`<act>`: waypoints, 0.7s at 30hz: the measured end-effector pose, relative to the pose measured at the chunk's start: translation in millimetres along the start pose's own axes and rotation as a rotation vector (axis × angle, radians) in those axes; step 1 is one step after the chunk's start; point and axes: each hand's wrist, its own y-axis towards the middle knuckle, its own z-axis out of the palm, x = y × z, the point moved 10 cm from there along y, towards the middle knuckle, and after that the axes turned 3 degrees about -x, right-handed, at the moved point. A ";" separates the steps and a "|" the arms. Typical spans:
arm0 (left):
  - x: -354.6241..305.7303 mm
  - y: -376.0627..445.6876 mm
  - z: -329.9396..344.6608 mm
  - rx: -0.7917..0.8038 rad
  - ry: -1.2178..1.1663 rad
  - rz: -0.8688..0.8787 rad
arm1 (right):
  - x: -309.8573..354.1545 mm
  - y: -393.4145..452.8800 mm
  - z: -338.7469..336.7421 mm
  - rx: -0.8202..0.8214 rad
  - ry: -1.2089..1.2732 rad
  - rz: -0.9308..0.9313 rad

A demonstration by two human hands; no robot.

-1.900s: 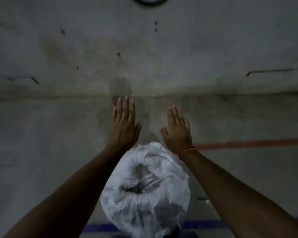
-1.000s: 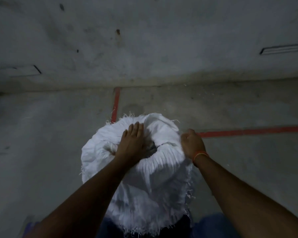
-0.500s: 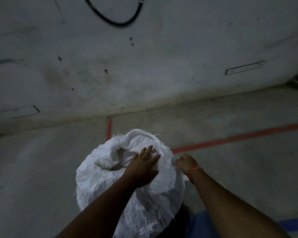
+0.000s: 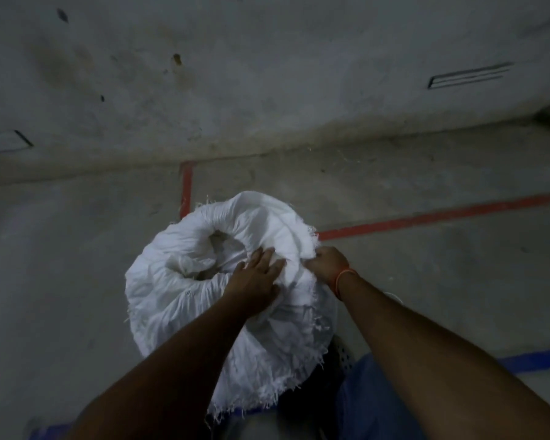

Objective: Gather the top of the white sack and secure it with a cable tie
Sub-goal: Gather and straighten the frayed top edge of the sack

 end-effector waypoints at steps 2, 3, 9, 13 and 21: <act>-1.3 -2.0 -0.3 0.028 -0.008 -0.019 | 5.9 -7.7 -16.6 -0.097 0.042 -0.012; -2.1 -2.1 -0.6 0.045 -0.017 -0.030 | 8.3 -12.1 -25.4 -0.148 0.062 -0.016; -3.3 -10.8 -20.3 -0.014 -0.019 -0.076 | 34.3 -39.5 -95.3 -0.366 0.067 -0.134; -9.3 -25.7 -89.9 -0.246 -0.098 -0.149 | 44.3 -58.9 -147.5 -0.476 0.133 -0.078; -94.8 -58.4 -211.7 -0.617 -0.312 0.009 | 70.9 -86.7 -191.8 -0.436 0.339 0.023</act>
